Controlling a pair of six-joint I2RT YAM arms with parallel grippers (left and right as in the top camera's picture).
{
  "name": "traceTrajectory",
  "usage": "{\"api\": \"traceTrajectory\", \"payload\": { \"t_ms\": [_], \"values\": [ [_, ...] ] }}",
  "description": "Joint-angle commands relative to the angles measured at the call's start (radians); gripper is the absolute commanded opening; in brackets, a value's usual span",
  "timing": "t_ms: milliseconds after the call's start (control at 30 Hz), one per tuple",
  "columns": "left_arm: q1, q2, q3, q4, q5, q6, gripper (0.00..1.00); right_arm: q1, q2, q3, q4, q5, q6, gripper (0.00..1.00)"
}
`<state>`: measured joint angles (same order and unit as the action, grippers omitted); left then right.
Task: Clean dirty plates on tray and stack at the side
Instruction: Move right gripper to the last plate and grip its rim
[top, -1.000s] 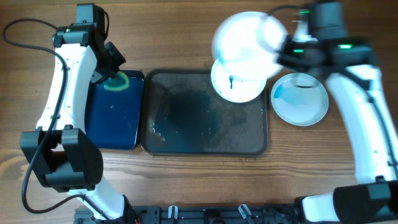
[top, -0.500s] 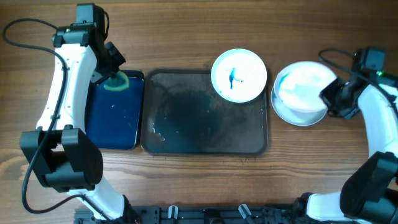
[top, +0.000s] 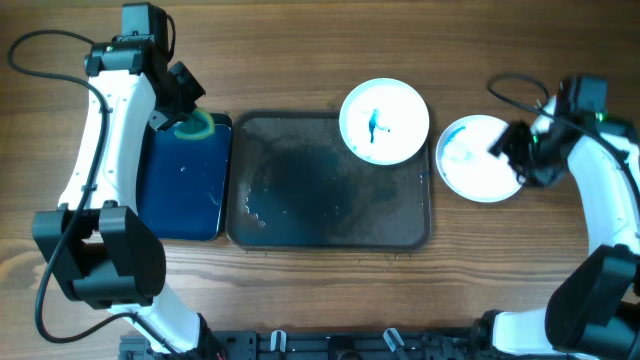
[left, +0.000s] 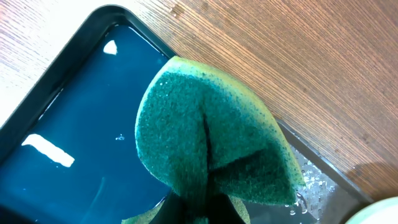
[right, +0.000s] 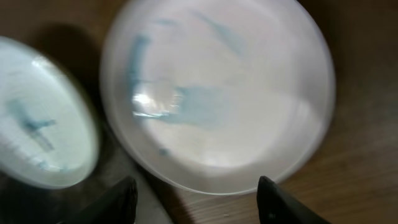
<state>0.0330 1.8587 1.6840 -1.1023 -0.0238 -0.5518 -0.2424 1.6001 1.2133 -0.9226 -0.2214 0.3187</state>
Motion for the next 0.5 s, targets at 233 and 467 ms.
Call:
{"api": "traceTrajectory", "payload": {
  "t_ms": [233,467],
  "values": [
    [0.001,-0.013,0.008,0.002,0.027,-0.013,0.04,0.303,0.327,0.422,0.043,-0.061,-0.401,0.61],
    [0.001,-0.013,0.008,-0.002,0.028,-0.013,0.04,0.309,0.507,0.421,0.071,-0.048,-0.448,0.43]
  ]
}}
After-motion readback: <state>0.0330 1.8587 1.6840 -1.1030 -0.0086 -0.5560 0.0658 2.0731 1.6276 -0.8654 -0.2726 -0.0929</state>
